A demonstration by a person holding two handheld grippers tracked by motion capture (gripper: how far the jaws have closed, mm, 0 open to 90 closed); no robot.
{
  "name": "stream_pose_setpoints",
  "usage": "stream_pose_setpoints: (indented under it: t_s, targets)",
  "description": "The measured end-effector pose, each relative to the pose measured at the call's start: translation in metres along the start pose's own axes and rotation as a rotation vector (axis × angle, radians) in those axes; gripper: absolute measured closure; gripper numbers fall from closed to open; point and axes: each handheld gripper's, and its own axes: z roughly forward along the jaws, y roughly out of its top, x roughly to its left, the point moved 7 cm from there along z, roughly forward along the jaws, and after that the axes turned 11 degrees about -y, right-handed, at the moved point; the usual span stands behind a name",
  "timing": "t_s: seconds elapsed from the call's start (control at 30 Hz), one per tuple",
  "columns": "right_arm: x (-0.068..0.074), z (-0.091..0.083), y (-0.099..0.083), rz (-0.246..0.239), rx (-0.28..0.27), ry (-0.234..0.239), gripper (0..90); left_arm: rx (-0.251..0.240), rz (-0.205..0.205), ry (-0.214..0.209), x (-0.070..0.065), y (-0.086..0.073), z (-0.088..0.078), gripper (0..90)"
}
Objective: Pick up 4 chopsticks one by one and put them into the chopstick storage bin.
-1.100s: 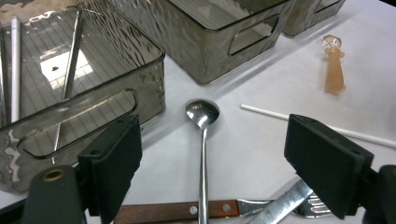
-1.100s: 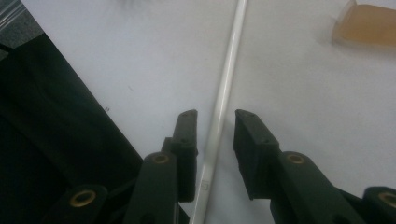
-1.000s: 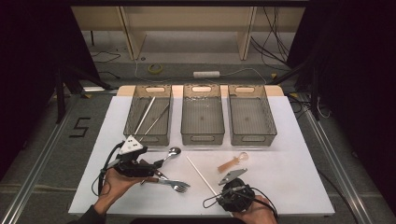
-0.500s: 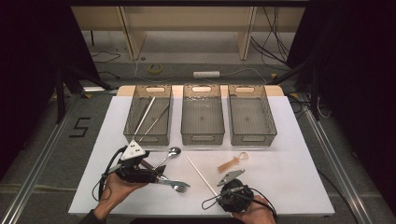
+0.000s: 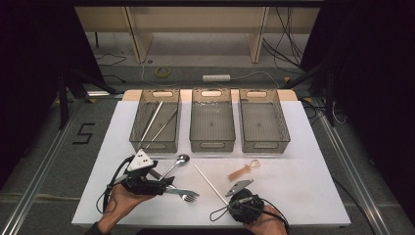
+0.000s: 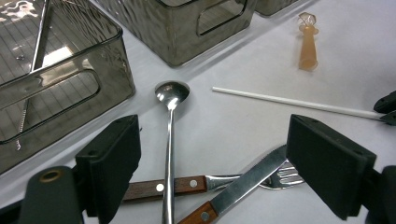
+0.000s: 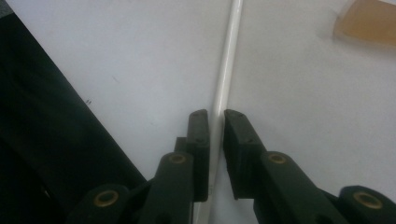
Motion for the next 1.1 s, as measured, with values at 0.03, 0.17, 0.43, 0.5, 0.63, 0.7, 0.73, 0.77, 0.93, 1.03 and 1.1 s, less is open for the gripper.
stream_pose_setpoints:
  t_s: [0.03, 0.17, 0.43, 0.5, 0.63, 0.7, 0.73, 0.77, 0.93, 1.03, 1.1]
  targets:
    - [0.0, 0.0, 0.0, 0.004, 0.003, 0.003, 82.1, 0.0, 0.0, 0.0, 0.0, 0.0, 0.0, 17.7]
    - [-0.001, 0.001, 0.001, 0.018, 0.013, 0.002, 84.1, 0.002, 0.002, -0.002, -0.001, 0.0, 0.0, 17.7]
    - [-0.005, 0.0, 0.001, 0.033, 0.002, 0.022, 84.7, 0.005, 0.011, -0.009, -0.002, 0.0, 0.0, 18.2]
    - [-0.006, -0.001, 0.002, 0.039, -0.003, 0.027, 84.7, 0.006, 0.011, -0.012, -0.002, 0.0, 0.0, 18.3]
    - [-0.012, -0.008, 0.005, 0.044, -0.034, 0.037, 84.9, 0.006, 0.016, -0.026, -0.005, 0.001, 0.003, 18.7]
    - [-0.013, -0.009, 0.005, 0.042, -0.038, 0.035, 84.9, 0.01, 0.018, -0.043, -0.007, 0.001, 0.004, 18.8]
    - [-0.014, -0.009, 0.005, 0.04, -0.041, 0.035, 84.9, 0.013, 0.018, -0.068, -0.011, 0.003, 0.007, 18.8]
    - [-0.014, -0.01, 0.006, 0.037, -0.044, 0.035, 84.9, 0.013, 0.018, -0.068, -0.011, 0.003, 0.007, 19.0]
    - [-0.017, -0.014, 0.008, 0.031, -0.058, 0.034, 85.0, 0.06, 0.094, -0.127, -0.028, 0.008, 0.026, 19.3]
    - [-0.019, -0.017, 0.009, 0.021, -0.067, 0.03, 84.9, 0.089, 0.135, -0.15, -0.035, 0.009, 0.034, 19.7]
    - [-0.02, -0.019, 0.01, 0.014, -0.07, 0.03, 84.9, 0.114, 0.165, -0.168, -0.042, 0.01, 0.042, 19.8]
